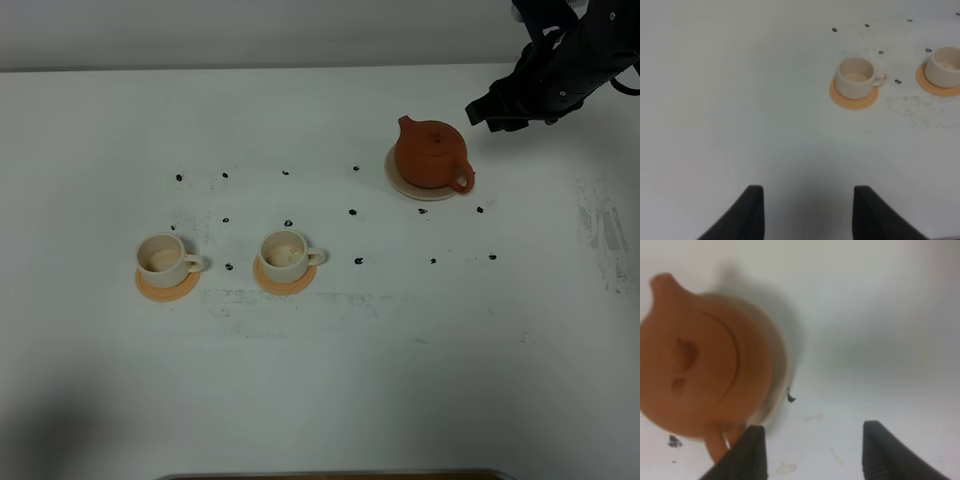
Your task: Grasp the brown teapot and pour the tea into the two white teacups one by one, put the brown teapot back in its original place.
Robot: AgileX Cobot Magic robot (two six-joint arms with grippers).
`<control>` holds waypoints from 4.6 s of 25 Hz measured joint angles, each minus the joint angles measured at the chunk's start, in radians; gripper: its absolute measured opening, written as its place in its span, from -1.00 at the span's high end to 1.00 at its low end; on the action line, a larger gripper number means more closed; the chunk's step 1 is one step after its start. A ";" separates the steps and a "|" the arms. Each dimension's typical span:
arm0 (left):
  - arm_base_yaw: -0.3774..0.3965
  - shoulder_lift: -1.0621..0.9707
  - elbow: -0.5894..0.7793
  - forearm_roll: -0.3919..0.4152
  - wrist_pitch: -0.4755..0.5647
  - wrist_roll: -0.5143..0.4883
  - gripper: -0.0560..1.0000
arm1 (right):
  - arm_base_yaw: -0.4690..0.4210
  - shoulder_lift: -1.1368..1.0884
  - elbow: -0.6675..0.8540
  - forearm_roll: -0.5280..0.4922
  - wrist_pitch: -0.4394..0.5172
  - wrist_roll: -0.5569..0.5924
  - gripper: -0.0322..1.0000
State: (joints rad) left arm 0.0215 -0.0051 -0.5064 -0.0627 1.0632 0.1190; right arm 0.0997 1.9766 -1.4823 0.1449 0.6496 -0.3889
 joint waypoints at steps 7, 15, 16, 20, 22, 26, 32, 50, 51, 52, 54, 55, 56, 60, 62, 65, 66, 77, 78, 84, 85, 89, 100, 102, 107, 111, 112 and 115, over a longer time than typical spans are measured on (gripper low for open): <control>0.000 0.000 0.000 0.000 0.000 0.000 0.08 | 0.000 -0.153 0.274 -0.003 -0.307 0.017 0.05; 0.000 0.000 0.000 0.000 0.000 0.000 0.08 | 0.000 -0.113 0.400 -0.005 -0.465 0.029 0.05; 0.000 0.000 0.000 0.000 0.000 0.000 0.08 | 0.000 -0.102 0.402 -0.006 -0.470 0.029 0.05; 0.000 0.000 0.000 0.000 0.000 0.000 0.08 | 0.000 -0.067 0.403 -0.012 -0.500 0.030 0.06; 0.000 0.000 0.000 0.000 0.000 0.000 0.08 | 0.000 -0.052 0.403 -0.022 -0.520 0.031 0.06; 0.000 0.000 0.000 0.000 0.000 0.000 0.08 | 0.007 -0.034 0.403 -0.043 -0.544 0.033 0.06; 0.000 0.000 0.000 0.000 0.000 0.000 0.08 | 0.041 -0.008 0.403 -0.064 -0.590 0.038 0.06; 0.000 0.000 0.000 0.000 0.000 0.000 0.08 | 0.092 0.001 0.374 -0.001 -0.527 0.027 0.06; 0.000 0.000 0.000 0.000 0.000 0.000 0.08 | 0.092 0.001 0.371 0.009 -0.518 0.026 0.06; 0.000 0.000 0.000 0.000 0.000 0.000 0.08 | 0.092 0.001 0.370 0.023 -0.512 0.022 0.06; 0.000 0.001 0.000 0.000 0.000 0.000 0.08 | 0.092 0.001 0.370 0.044 -0.499 0.018 0.06; 0.000 0.001 0.000 0.000 0.000 0.000 0.08 | 0.092 0.001 0.370 0.054 -0.492 0.017 0.06; 0.000 0.001 0.000 0.000 0.000 0.000 0.08 | 0.092 0.001 0.370 0.066 -0.488 0.015 0.06; 0.000 0.001 0.000 0.000 0.000 0.000 0.08 | 0.092 0.001 0.370 0.132 -0.478 -0.011 0.06; 0.000 0.001 0.000 0.000 0.000 0.000 0.08 | 0.092 0.001 0.370 0.170 -0.473 -0.040 0.06; 0.000 0.001 0.000 0.000 0.000 0.000 0.08 | 0.092 0.001 0.370 0.220 -0.466 -0.084 0.06; 0.000 0.001 0.000 0.000 0.000 0.000 0.08 | 0.092 0.001 0.370 0.235 -0.465 -0.097 0.06; 0.000 0.001 0.000 0.000 0.000 0.000 0.08 | 0.092 0.001 0.370 0.331 -0.457 -0.167 0.06; 0.000 0.001 0.000 0.000 0.000 0.000 0.08 | 0.092 0.001 0.370 0.342 -0.457 -0.175 0.06; 0.000 0.001 0.000 0.000 0.000 0.000 0.08 | 0.092 0.001 0.370 0.356 -0.454 -0.193 0.06; 0.000 0.001 0.000 0.000 0.000 0.000 0.08 | 0.092 0.001 0.370 0.355 -0.452 -0.194 0.06; 0.000 0.001 0.000 0.000 0.000 0.000 0.08 | 0.086 -0.004 0.370 0.343 -0.433 -0.195 0.06; 0.000 0.001 0.000 0.000 0.000 0.000 0.08 | 0.083 -0.117 0.370 0.139 -0.375 -0.017 0.06; 0.000 0.001 0.000 0.000 0.000 0.000 0.08 | 0.105 -0.133 0.368 0.108 -0.370 0.036 0.06; 0.000 0.001 0.000 0.000 0.000 0.000 0.08 | 0.152 -0.143 0.277 0.064 -0.258 0.143 0.06; 0.000 0.001 0.000 0.000 0.000 0.000 0.08 | 0.169 -0.123 0.180 0.044 -0.159 0.209 0.06; 0.000 0.001 0.000 0.000 0.000 0.000 0.08 | 0.169 -0.106 0.154 0.042 -0.129 0.224 0.06; 0.000 0.001 0.000 0.000 0.000 0.000 0.08 | 0.169 -0.037 0.086 0.020 -0.034 0.261 0.06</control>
State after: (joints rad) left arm 0.0215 -0.0042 -0.5064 -0.0627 1.0632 0.1190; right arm 0.2689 1.9394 -1.3964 0.1649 0.6153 -0.1281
